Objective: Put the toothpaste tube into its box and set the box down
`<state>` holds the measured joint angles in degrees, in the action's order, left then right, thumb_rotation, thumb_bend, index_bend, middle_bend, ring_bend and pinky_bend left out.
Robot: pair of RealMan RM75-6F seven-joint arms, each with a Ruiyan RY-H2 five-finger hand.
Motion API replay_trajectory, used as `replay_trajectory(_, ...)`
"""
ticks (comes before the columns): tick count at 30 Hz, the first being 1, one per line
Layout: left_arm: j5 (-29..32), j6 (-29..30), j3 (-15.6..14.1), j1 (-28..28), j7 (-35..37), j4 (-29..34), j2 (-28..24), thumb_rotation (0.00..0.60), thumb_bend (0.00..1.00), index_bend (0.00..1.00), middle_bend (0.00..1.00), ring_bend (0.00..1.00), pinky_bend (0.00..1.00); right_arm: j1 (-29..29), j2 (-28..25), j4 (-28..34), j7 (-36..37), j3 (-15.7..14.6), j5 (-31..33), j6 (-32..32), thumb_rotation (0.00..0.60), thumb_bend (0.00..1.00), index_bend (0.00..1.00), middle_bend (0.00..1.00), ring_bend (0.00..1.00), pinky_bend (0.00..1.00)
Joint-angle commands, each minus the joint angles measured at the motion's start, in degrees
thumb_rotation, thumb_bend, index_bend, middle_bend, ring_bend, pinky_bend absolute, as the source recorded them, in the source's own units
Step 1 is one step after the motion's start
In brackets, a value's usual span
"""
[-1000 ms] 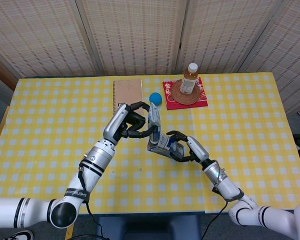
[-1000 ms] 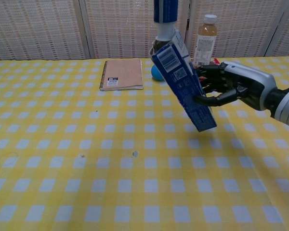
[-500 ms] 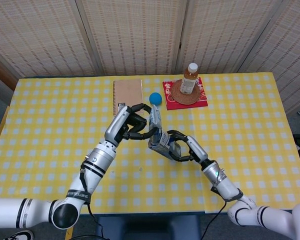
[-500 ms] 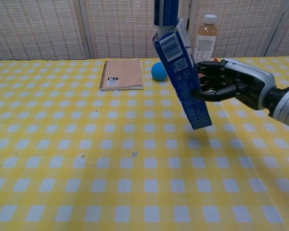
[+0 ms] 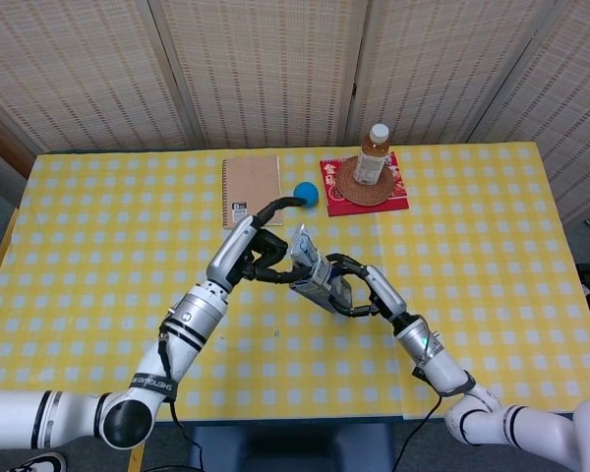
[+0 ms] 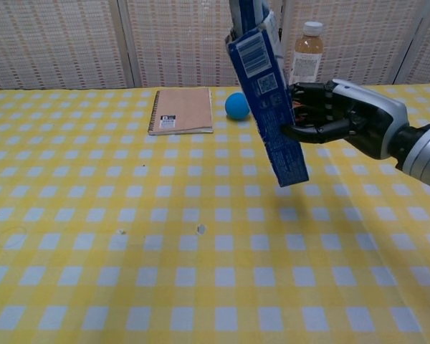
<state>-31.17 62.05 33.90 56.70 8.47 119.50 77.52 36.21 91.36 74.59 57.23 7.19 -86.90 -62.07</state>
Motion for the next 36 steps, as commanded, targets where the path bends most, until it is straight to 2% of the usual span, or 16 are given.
replay_trajectory(1, -0.66, -0.7, -0.24, -0.07, -0.26, -0.01, -0.41, 0.6, 0.13, 0.0, 1.0, 1.0, 1.0, -0.01, -0.08, 0.03, -0.11, -0.1, 0.04, 0.04, 0.6, 0.38, 0.45, 0.23, 0.29, 0.27)
replay_trajectory(7, -2.2, -2.12, -0.66, -0.71, -0.18, 0.08, -1.75, 0.6, 0.13, 0.0, 1.0, 1.0, 1.0, -0.11, -0.61, 0.48, -0.41, -0.23, 0.02, -0.11, 0.6, 0.38, 0.45, 0.23, 0.29, 0.27)
replay_trajectory(13, -5.04, 0.21, -1.76, -2.11, -1.08, -0.2, -2.3, 0.6, 0.13, 0.0, 1.0, 1.0, 1.0, -0.99, -0.42, 0.37, -0.68, 0.11, 0.13, -2.22, 0.6, 0.38, 0.49, 0.25, 0.29, 0.27)
replay_trajectory(17, -7.54, 2.57, -3.49, -3.01, -3.68, -0.47, -2.77, 0.6, 0.13, 0.0, 1.0, 1.0, 1.0, -1.77, 0.2, -0.27, -0.92, 0.21, 0.2, -3.79, 0.6, 0.38, 0.53, 0.29, 0.32, 0.29)
replay_trajectory(22, -12.31, 7.27, -7.57, -5.42, -9.25, -1.26, -3.97, 0.6, 0.13, 0.0, 1.0, 1.0, 1.0, -2.39, -1.27, -0.07, -2.8, -0.48, -0.37, -4.34, 0.6, 0.38, 0.56, 0.31, 0.33, 0.32)
replay_trajectory(25, -14.39, 6.41, -10.72, -7.04, -13.52, -1.34, -7.99, 0.6, 0.13, 0.0, 0.99, 0.97, 1.0, -2.41, -3.97, 1.41, -6.48, -1.41, -0.46, -2.88, 0.6, 0.38, 0.57, 0.32, 0.33, 0.32)
replay_trajectory(26, -15.06, 6.16, -11.67, -7.46, -15.16, -1.5, -9.47, 0.6, 0.14, 0.0, 0.97, 0.96, 1.0, -2.45, -4.82, 2.01, -7.97, -1.69, -0.47, -2.51, 0.6, 0.38, 0.57, 0.32, 0.33, 0.32)
replay_trajectory(28, -16.54, 5.24, -14.14, -8.42, -19.01, -1.59, -12.98, 0.6, 0.14, 0.0, 0.87, 0.88, 0.99, -2.47, -6.97, 3.75, -11.56, -2.4, -0.39, -1.35, 0.6, 0.38, 0.57, 0.31, 0.33, 0.32)
replay_trajectory(29, -17.54, 5.25, -15.23, -8.84, -20.72, -1.87, -14.14, 0.6, 0.14, 0.0, 0.8, 0.8, 0.96, -2.46, -8.07, 4.71, -12.74, -2.71, -0.38, -0.78, 0.6, 0.38, 0.57, 0.31, 0.33, 0.32)
replay_trajectory(30, -19.47, 5.61, -16.91, -9.5, -23.03, -2.64, -15.21, 0.6, 0.14, 0.0, 0.71, 0.69, 0.88, -2.52, -9.53, 5.96, -14.19, -3.14, -0.25, -0.04, 0.6, 0.38, 0.57, 0.31, 0.33, 0.32)
replay_trajectory(31, -21.87, 6.35, -18.34, -10.02, -25.09, -3.67, -15.65, 0.6, 0.14, 0.0, 0.61, 0.58, 0.76, -2.62, -10.48, 6.64, -15.43, -3.43, -0.12, 0.37, 0.6, 0.38, 0.57, 0.31, 0.33, 0.32)
replay_trajectory(32, -25.14, 7.83, -19.98, -10.64, -27.68, -5.27, -15.66, 0.6, 0.14, 0.0, 0.57, 0.53, 0.67, -2.78, -11.21, 7.09, -16.85, -3.73, 0.07, 0.71, 0.6, 0.38, 0.57, 0.31, 0.33, 0.32)
replay_trajectory(33, -29.39, 10.35, -22.35, -11.68, -31.59, -7.54, -15.14, 0.6, 0.14, 0.01, 0.5, 0.46, 0.55, -3.04, -11.89, 7.51, -18.65, -4.15, 0.5, 1.22, 0.6, 0.38, 0.57, 0.31, 0.33, 0.32)
replay_trajectory(35, -33.24, 12.68, -26.28, -13.67, -37.19, -9.73, -14.46, 0.6, 0.14, 0.04, 0.38, 0.32, 0.36, -3.58, -12.59, 8.08, -20.83, -4.99, 1.25, 2.15, 0.6, 0.38, 0.57, 0.31, 0.33, 0.32)
replay_trajectory(36, -33.4, 12.69, -27.73, -14.47, -38.9, -9.82, -14.56, 0.6, 0.14, 0.05, 0.29, 0.23, 0.27, -3.74, -12.82, 8.21, -21.47, -5.4, 1.45, 2.66, 0.6, 0.38, 0.57, 0.31, 0.33, 0.32)
